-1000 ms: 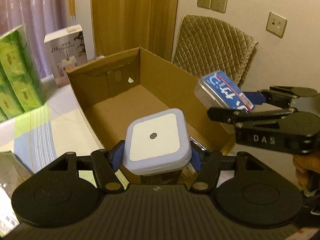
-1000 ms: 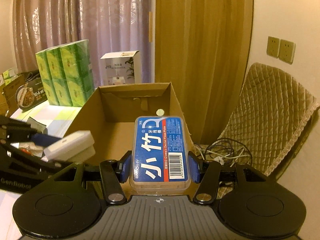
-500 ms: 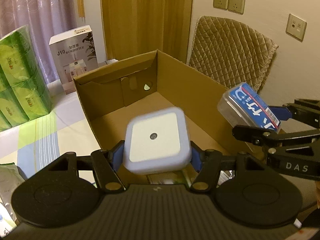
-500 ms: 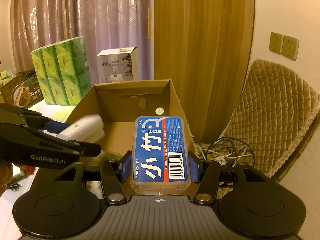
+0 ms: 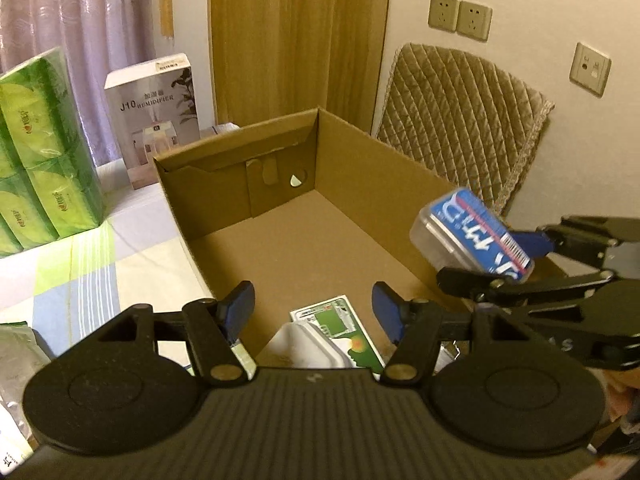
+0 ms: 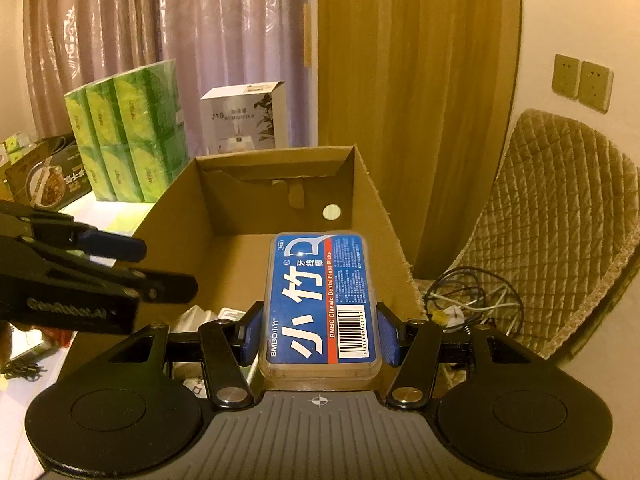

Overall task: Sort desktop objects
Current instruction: 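Open the right tool to drop the blue floss box into the cardboard box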

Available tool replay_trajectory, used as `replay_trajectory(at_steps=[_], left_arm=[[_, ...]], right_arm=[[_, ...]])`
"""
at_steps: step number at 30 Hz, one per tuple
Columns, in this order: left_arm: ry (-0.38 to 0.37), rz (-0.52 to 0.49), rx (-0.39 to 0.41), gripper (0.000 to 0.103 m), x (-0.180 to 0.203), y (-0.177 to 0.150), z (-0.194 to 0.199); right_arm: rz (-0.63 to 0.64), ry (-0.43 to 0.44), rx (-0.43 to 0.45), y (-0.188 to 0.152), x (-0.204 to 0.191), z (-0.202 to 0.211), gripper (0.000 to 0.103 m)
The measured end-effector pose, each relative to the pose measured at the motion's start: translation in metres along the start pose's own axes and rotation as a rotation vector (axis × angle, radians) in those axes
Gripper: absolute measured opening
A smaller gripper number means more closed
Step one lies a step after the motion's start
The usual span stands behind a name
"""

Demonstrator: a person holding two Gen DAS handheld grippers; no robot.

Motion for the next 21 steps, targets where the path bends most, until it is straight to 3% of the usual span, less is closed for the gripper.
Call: replay_trajectory(at_steps=[6,8,10,21], left_arm=[[-0.003,0.025,0.011,0.061,-0.005,-0.001,0.012],[0.002,0.034,0.01,0.061,-0.007,-0.003,0.018],[0.002,0.045,0.009,0.061,-0.009,-0.006,0.023],[0.027,0.116,-0.01,0.061,-0.024,-0.039,0.061]], right_arm=[[-0.001,0.016,0.007,0.0,-0.005,-0.001,0.054],[-0.002,0.022,0.018,0.0,-0.006,0.0,0.065],[0.001,0.024,0.025,0.0,-0.007,0.003,0.069],[-0.023,0.02,0.048,-0.012,-0.013,0.039,0.077]])
Point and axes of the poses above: each gripper's, at about its wrist camera, not at the fingertips, and z roughly against the way its jaws point, x to its right, y to its top, the point moved 9 cm from there along -z, roughly the way its jaws point, and after that the axes turned 2 degrees about -z, right-handed, at the moved point
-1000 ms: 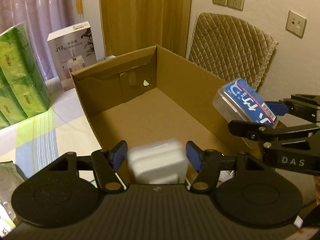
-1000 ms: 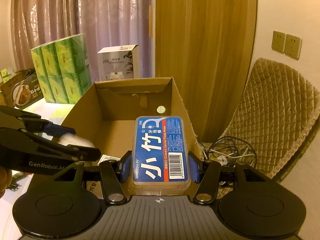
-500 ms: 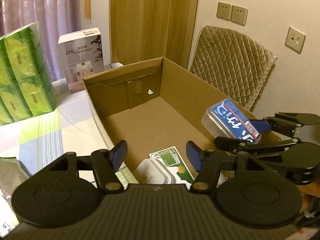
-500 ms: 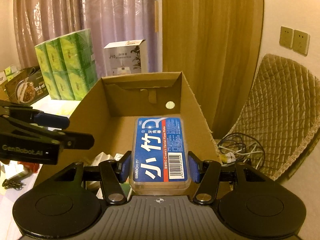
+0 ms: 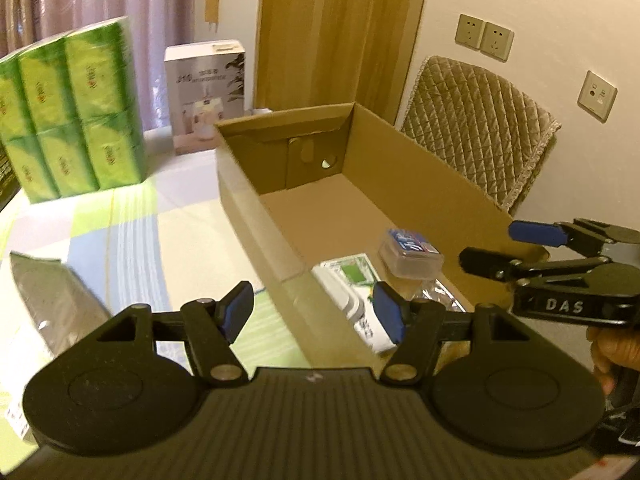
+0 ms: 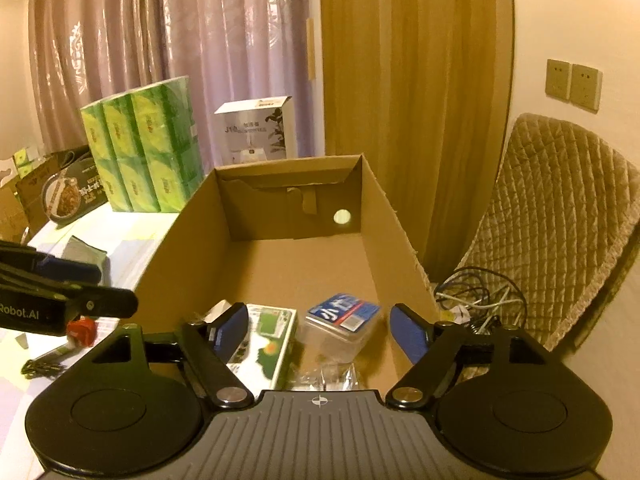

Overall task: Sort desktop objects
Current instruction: 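Open the right tool to drop the blue floss box into the cardboard box, then move both open tools back over the remaining table objects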

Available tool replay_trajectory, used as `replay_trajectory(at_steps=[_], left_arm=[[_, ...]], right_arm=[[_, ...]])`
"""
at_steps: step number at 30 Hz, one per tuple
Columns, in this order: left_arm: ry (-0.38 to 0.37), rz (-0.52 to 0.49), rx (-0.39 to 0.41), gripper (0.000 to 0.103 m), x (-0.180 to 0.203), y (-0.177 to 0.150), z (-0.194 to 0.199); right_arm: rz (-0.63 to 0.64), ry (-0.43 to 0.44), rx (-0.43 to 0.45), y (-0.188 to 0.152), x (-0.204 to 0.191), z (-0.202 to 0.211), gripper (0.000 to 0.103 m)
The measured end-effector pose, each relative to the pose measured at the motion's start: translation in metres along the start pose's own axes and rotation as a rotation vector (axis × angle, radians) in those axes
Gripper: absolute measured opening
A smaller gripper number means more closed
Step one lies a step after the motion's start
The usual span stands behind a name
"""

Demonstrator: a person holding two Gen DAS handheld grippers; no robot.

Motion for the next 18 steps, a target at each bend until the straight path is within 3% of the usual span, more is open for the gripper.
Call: replay_trajectory(at_steps=[12,18], left_arm=[[0.067,0.08,0.011,0.068,-0.033,-0.04,0.069],[0.119,0.081,-0.006,0.077,-0.055,-0.063,0.103]], right_arm=[[0.046,0.068,0.041,-0.001,-0.062,0.049,0.087],[0.043,0.112,0.034,-0.009,-0.098,0.068,0.092]])
Point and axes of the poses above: each gripper's, at about its wrist camera, not at the fingertips, and z roughly against the way its jaws point, x to its right, y to its top, the point moved 9 cm from there along -z, roughly the way its jaws point, and after that the axes turned 2 degrees about -z, right-handed, at the moved point
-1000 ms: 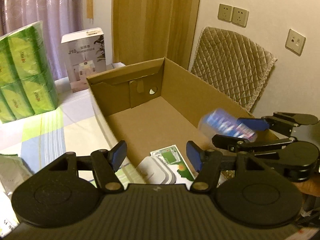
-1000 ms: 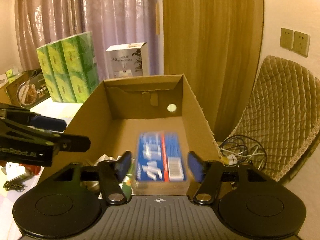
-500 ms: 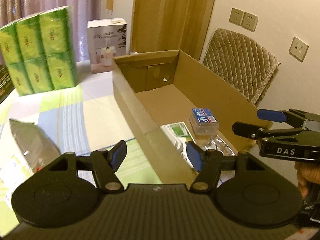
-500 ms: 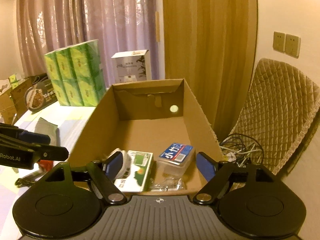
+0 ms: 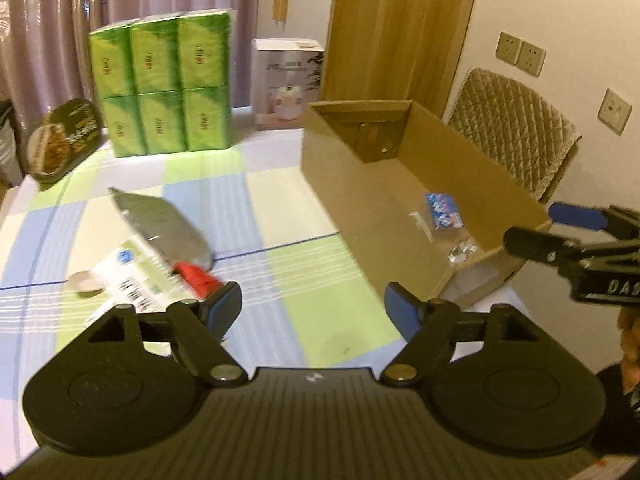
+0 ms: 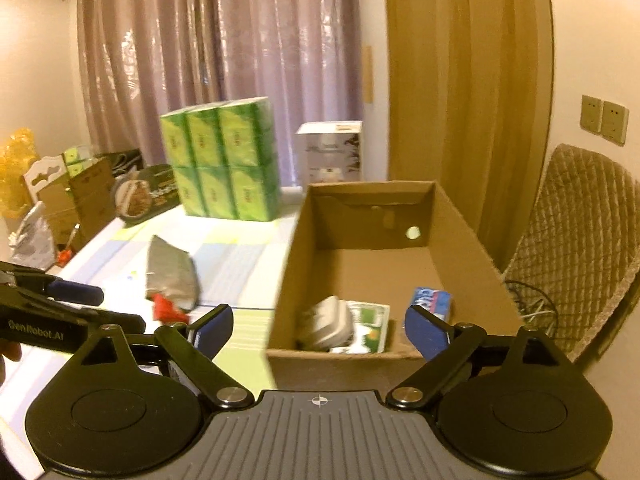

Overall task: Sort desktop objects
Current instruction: 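Move both open tools back over the remaining table objects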

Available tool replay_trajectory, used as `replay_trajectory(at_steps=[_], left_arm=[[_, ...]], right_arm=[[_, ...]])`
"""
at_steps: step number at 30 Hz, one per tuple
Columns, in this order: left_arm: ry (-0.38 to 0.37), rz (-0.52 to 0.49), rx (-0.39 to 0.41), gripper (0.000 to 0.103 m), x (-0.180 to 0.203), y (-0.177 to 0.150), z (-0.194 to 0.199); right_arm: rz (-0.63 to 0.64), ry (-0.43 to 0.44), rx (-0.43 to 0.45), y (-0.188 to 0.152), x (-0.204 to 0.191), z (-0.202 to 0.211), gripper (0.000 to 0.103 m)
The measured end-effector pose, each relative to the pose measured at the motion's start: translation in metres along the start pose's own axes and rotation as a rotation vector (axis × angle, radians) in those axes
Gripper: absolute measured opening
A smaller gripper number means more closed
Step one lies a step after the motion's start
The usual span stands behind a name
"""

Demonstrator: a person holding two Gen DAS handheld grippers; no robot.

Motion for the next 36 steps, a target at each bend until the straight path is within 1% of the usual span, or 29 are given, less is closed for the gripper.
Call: replay_trajectory(at_steps=[3,5,9,11,16,23,36], left_arm=[[0.021,0.001,-0.022,0.079,-0.014,-0.015,0.011],[0.035,0.014,-0.036,0.082,-0.023,-0.025,0.016],[0.06,0.041,-0.049,0.085,-0.043,-0.045,0.027],[0.077,0.057,-0.053,0.088,-0.054,-0.056,0.035],[0.115,0.091,-0.057,0.089,-0.081,-0.077,0.05],[0.155,0.097,-0.052,0.09,-0.11,-0.086,0.064],[0.153,0.093,-0.066,0.09,-0.129,-0.091,0.061]], right_arm=[[-0.009,0.027,-0.015,-0.007,-0.018,0.003,0.093],[0.0,0.045,-0.028,-0.014,-0.031,0.005,0.095],[0.019,0.076,-0.055,-0.026,-0.053,0.004,0.098],[0.023,0.09,-0.07,-0.033,-0.063,0.003,0.1],[0.046,0.121,-0.101,-0.049,-0.083,0.002,0.101],[0.074,0.155,-0.123,-0.058,-0.105,-0.003,0.101],[0.103,0.18,-0.156,-0.067,-0.12,-0.015,0.101]])
Point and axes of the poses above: each gripper's, at about its wrist camera, not at the fingertips, and z roughly against the way its jaws point, x to its right, y to its top, the point moved 9 cm from there along -z, roughly the way its jaws point, and after that the axes turned 2 degrees about -z, right-handed, at the moved point
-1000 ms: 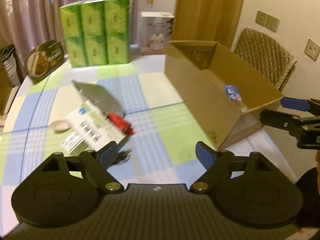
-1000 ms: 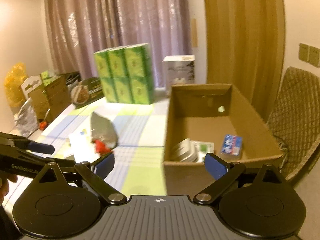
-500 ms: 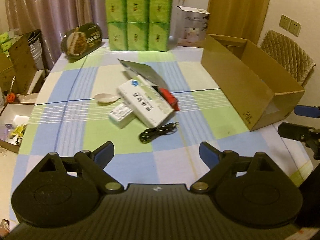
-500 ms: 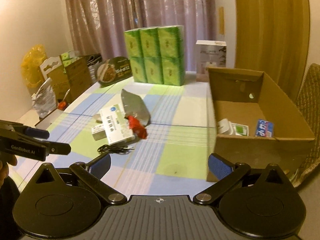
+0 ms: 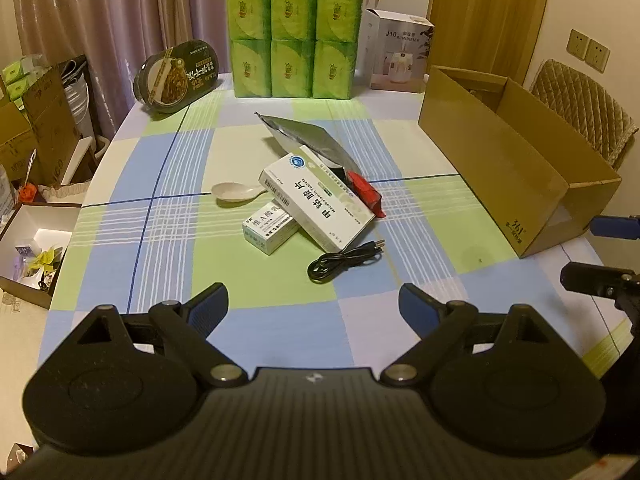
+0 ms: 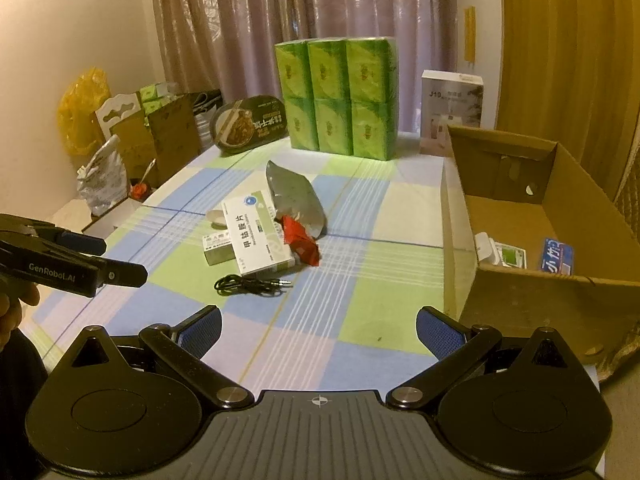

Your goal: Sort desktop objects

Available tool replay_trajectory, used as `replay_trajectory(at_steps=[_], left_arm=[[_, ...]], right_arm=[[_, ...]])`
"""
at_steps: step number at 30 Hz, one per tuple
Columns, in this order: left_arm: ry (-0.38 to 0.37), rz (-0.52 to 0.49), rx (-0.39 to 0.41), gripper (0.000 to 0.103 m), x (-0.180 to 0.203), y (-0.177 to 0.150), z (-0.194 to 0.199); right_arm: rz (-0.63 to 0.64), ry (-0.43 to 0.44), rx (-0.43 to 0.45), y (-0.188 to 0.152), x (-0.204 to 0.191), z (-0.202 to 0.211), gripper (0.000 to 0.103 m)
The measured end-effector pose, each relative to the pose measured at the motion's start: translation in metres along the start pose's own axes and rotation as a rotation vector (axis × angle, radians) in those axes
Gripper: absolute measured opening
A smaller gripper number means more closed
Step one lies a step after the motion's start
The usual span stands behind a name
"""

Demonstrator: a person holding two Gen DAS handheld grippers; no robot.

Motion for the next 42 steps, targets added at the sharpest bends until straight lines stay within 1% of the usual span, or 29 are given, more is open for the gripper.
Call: replay_trajectory(at_steps=[13,18,27,32,33,35,38,42], left_arm=[[-0.01,-0.032,-0.01,0.09,-0.013,0.005,-0.018],[-0.006,-0.063,-0.027,0.09,-0.019,0.004,-0.034],[0.006,-0.101,-0.059,0.089,-0.036,0.004,-0.074],[-0.045,-0.143,-0.066,0.088,-0.031,0.004,-0.097],[-0.057,-0.157,-0.069,0.087,-0.027,0.003,-0.102],[-0.094,-0.195,-0.078,0.079,-0.019,0.001,-0.111],[-0.147,-0.255,-0.091,0.071,-0.006,-0.001,-0.124],[-0.201,-0.31,-0.082,0.07,0.009,-0.002,-0.137]], right_arm=[[0.018,0.027,-0.042,-0.002,-0.008,-0.024,0.101],[0.024,0.028,-0.053,0.005,-0.005,-0.038,0.101],[0.041,0.031,-0.089,0.01,0.0,-0.078,0.101],[0.048,0.03,-0.116,0.008,0.004,-0.101,0.101],[0.051,0.029,-0.122,0.008,0.005,-0.106,0.101],[0.056,0.028,-0.132,0.007,0.006,-0.114,0.101],[0.06,0.032,-0.143,0.007,0.009,-0.124,0.101],[0.077,0.043,-0.154,0.007,0.01,-0.137,0.101]])
Point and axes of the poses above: each gripper's, at about its wrist camera, not at the fingertips, and z roughly against the way its jaws point, x to its right, y to its top, the point moved 9 cm from there along -z, roughly the way its jaws point, and after that the axes turned 2 degrees about -z, right-handed, at the moved point
